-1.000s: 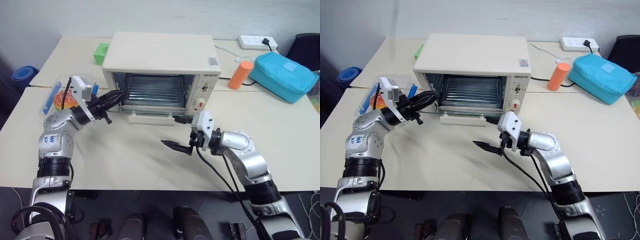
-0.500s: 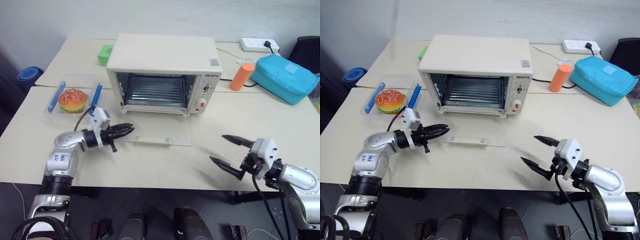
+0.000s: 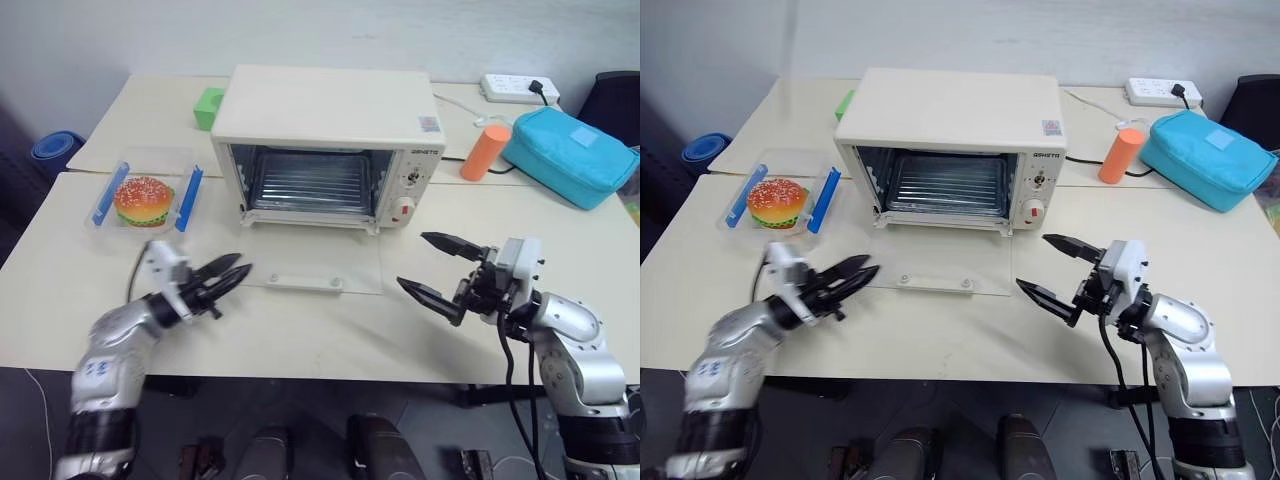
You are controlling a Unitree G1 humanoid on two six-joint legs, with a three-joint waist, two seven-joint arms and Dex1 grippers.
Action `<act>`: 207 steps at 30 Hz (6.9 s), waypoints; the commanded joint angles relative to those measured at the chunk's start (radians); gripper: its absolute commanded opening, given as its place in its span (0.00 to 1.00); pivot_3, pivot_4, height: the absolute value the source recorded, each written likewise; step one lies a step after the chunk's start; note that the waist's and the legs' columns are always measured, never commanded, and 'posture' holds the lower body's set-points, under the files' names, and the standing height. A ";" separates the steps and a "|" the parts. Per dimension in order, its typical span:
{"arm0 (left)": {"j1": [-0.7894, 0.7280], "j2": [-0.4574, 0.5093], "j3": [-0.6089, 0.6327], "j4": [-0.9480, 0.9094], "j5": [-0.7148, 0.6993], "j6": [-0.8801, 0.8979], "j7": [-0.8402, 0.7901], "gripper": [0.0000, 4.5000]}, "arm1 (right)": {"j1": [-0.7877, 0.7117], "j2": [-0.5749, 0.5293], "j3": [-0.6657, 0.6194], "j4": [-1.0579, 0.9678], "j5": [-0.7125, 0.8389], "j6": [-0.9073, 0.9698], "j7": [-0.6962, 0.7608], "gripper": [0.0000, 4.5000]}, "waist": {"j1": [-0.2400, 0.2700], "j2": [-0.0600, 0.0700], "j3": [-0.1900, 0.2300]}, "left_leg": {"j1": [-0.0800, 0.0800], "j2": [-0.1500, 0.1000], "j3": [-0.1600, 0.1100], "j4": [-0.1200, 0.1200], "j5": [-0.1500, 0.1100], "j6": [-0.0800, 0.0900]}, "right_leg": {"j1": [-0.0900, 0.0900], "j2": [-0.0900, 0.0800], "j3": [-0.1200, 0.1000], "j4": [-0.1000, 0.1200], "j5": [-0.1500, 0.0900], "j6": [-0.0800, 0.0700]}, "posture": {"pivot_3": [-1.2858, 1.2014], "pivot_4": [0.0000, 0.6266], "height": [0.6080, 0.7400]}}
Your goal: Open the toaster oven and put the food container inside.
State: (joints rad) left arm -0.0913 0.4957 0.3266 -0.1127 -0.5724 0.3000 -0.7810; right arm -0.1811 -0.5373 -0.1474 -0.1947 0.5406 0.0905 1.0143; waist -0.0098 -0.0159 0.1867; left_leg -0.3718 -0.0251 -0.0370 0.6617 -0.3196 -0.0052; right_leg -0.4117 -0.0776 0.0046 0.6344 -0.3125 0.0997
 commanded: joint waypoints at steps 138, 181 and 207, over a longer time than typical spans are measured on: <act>-0.275 0.129 -0.252 -0.033 0.065 0.270 -0.047 0.01 | -0.150 -0.018 0.264 0.005 -0.246 0.112 -0.212 0.01 | 0.021 -0.002 0.001 | -0.002 -0.002 -0.002 -0.004 0.004 -0.001 | -0.001 -0.001 -0.002 -0.004 0.002 -0.002 | 0.52 0.24 1.00; -0.109 0.327 0.026 0.059 -0.070 -0.115 -0.608 0.64 | -0.166 -0.129 0.089 0.281 -0.223 -0.010 0.051 0.00 | -0.013 -0.002 0.001 | 0.002 -0.002 -0.001 -0.006 0.004 -0.002 | 0.003 -0.001 -0.002 -0.006 0.002 -0.002 | 0.52 0.24 1.00; 0.078 0.292 0.211 -0.002 -0.209 -0.015 -0.490 1.00 | -0.300 0.081 0.090 0.298 -0.066 -0.075 0.063 0.00 | -0.017 0.001 0.003 | 0.001 0.001 -0.001 -0.009 0.005 -0.003 | -0.001 0.000 -0.002 -0.004 0.002 -0.003 | 0.52 0.24 1.00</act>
State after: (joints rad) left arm -0.0400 0.7888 0.5102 -0.0726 -0.7890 0.3167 -1.2596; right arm -0.4810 -0.4112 -0.0498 0.1197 0.5123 0.0033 1.0828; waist -0.0272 -0.0149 0.1892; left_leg -0.3706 -0.0250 -0.0374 0.6521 -0.3143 -0.0080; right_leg -0.4127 -0.0778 0.0026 0.6302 -0.3105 0.0972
